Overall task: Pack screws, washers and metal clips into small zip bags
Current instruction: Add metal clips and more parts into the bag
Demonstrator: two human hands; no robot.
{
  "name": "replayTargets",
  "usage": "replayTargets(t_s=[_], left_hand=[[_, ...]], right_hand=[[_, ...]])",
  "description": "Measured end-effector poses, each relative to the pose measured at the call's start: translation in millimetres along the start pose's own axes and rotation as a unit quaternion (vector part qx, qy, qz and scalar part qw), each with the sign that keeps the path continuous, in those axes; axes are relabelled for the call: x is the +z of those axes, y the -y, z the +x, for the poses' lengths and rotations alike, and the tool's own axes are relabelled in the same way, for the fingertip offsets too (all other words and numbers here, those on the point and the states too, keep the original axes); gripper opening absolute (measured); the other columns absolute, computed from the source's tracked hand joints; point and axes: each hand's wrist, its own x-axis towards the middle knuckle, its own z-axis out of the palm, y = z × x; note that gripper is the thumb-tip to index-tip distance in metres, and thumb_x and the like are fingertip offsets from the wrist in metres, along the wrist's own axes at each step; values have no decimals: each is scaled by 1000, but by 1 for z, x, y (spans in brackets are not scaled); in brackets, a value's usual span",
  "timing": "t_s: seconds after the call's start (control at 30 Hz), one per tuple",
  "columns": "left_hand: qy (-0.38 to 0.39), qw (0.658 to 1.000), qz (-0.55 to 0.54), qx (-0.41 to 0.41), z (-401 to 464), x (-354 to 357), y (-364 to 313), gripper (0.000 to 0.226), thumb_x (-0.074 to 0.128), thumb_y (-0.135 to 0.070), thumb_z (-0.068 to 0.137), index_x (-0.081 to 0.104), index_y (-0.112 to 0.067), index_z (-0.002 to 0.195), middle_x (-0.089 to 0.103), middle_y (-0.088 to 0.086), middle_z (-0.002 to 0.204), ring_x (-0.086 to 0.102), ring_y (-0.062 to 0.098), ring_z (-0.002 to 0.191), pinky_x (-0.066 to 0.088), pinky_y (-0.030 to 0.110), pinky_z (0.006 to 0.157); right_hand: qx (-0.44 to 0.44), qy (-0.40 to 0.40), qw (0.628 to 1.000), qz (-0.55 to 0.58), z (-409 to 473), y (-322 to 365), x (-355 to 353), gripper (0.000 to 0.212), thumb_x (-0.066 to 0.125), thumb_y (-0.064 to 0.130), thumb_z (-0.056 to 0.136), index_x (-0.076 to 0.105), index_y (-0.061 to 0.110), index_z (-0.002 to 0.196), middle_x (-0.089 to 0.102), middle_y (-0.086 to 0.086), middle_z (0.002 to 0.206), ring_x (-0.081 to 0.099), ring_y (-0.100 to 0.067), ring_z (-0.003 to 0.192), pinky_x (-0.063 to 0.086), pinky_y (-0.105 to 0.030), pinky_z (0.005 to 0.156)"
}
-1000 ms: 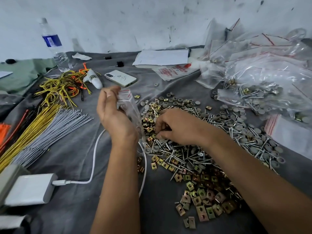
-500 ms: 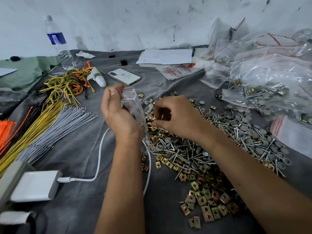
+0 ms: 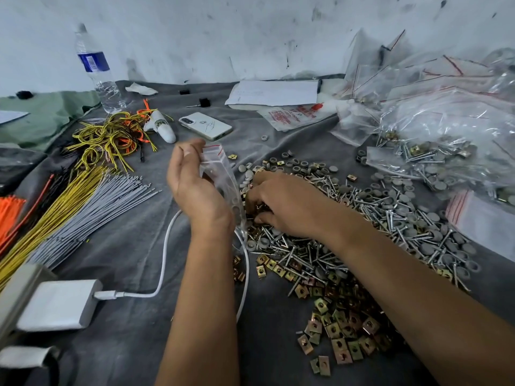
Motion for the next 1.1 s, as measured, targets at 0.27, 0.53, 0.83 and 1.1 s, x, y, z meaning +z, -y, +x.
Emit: replayTargets(t_s=[0.27,0.53,0.83,1.1], left_hand=[[141,987,71,-33,-4,-1,-1,19,47,-7,102,59,-7,88,54,7,90,52,16,82,42,23,72],[401,806,429,71,-23,-4,11,29,48,-16,106,53,-18,77,47,-2,94,48,11,93,37,20,81],[408,782,452,133,-37,-14,30,28,47,-22,102,58,-5,83,50,4,99,50,22,98,40,29,86],[435,775,425,173,-47,-10,36,30,57,-7,105,54,-5,75,48,6,99,49,20,93,39,22,78]], right_hand=[[85,-67,984,140,-25,-28,-24,15,76,24,89,68,26,101,65,17,96,62,5,84,52,-13,79],[93,-244,742,618,-61,-56,-28,11,73,18,83,74,17,94,73,-5,78,57,-12,59,45,-21,47],[64,-60,620,779,-70,-73,-25,33,48,7,101,63,3,131,70,-14,95,48,-6,64,37,-12,46],[69,-95,764,634,-71,-64,-23,20,57,17,100,67,9,115,74,-21,108,44,-11,45,35,-18,43]])
